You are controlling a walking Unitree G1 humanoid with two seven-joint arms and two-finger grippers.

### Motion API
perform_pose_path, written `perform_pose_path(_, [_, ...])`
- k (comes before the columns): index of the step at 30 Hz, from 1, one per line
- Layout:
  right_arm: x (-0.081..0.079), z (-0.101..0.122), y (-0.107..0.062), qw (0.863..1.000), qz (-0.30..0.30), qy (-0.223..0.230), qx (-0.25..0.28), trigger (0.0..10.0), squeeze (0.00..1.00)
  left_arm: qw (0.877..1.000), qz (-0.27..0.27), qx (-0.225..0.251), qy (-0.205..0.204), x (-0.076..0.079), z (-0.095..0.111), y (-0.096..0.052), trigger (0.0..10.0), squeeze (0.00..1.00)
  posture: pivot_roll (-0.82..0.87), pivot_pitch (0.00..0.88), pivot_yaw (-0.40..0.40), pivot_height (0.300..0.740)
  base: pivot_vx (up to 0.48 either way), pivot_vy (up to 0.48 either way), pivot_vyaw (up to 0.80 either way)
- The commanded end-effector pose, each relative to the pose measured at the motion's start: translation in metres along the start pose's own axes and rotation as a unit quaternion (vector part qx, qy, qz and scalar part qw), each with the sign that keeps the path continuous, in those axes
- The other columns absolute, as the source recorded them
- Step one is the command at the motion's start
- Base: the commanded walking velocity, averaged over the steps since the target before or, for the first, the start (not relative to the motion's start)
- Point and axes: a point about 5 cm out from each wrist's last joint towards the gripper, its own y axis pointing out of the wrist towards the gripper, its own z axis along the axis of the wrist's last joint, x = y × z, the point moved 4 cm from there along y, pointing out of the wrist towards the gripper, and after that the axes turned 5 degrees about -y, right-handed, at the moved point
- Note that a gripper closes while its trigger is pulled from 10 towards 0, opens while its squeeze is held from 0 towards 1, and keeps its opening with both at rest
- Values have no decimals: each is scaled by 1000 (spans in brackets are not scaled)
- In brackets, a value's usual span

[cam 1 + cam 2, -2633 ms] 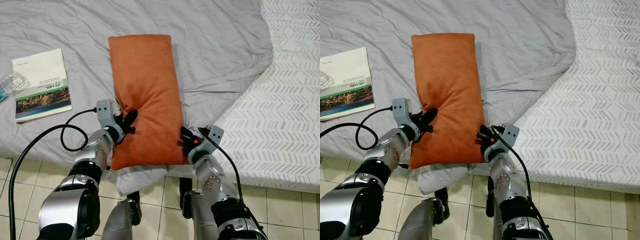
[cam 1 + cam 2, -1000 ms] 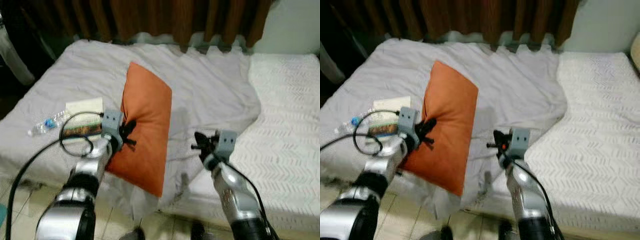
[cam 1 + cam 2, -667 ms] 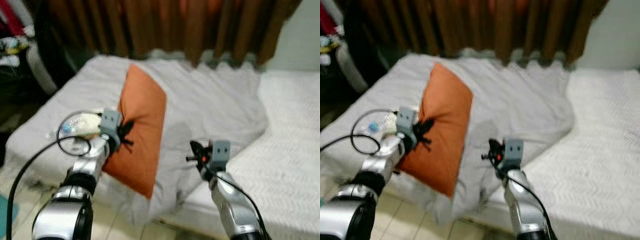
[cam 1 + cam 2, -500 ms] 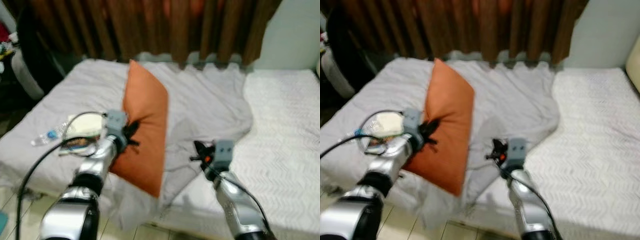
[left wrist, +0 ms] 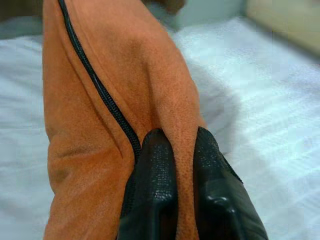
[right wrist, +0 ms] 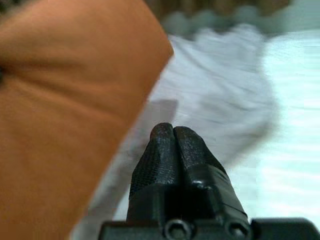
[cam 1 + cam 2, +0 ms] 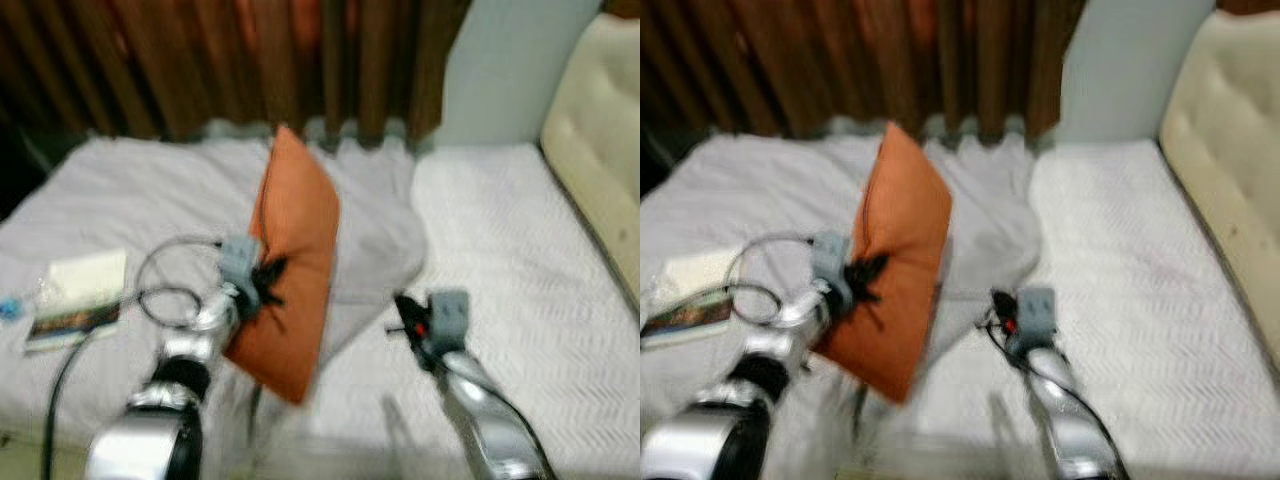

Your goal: Clean up the room

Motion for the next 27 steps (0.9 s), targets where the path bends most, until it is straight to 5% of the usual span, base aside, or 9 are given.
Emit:
perform_pose_path(1, [-5, 11, -3, 1000, 16, -15, 11, 10000, 0, 999, -18, 47, -8, 11, 14, 4, 10000, 0, -209, 77, -52, 740, 307, -364, 0])
perform_pose_path(6, [16, -1, -6, 999, 12, -36, -24, 10000, 0, 997, -46, 36, -50, 45, 1, 18, 10000, 0, -204, 67, -119, 740, 307, -365, 0])
perform_pose_path(12, [18, -1, 5, 999, 3, -28, -28, 10000, 0, 997, -65, 22, -32, 65, 8, 30, 10000, 0, -187, 55, -114, 740, 306, -365, 0])
perform_pose_path(20, [14, -2, 10, 999, 3, -28, -28, 10000, 0, 999, -42, 24, -17, 58, 26, 36, 10000, 0, -201, 66, -66, 740, 308, -363, 0])
perform_pose_path(27, [16, -9, 6, 999, -10, -21, -33, 10000, 0, 998, -58, 13, -25, 72, 24, 41, 10000, 0, -224, 98, -37, 740, 310, -363, 0])
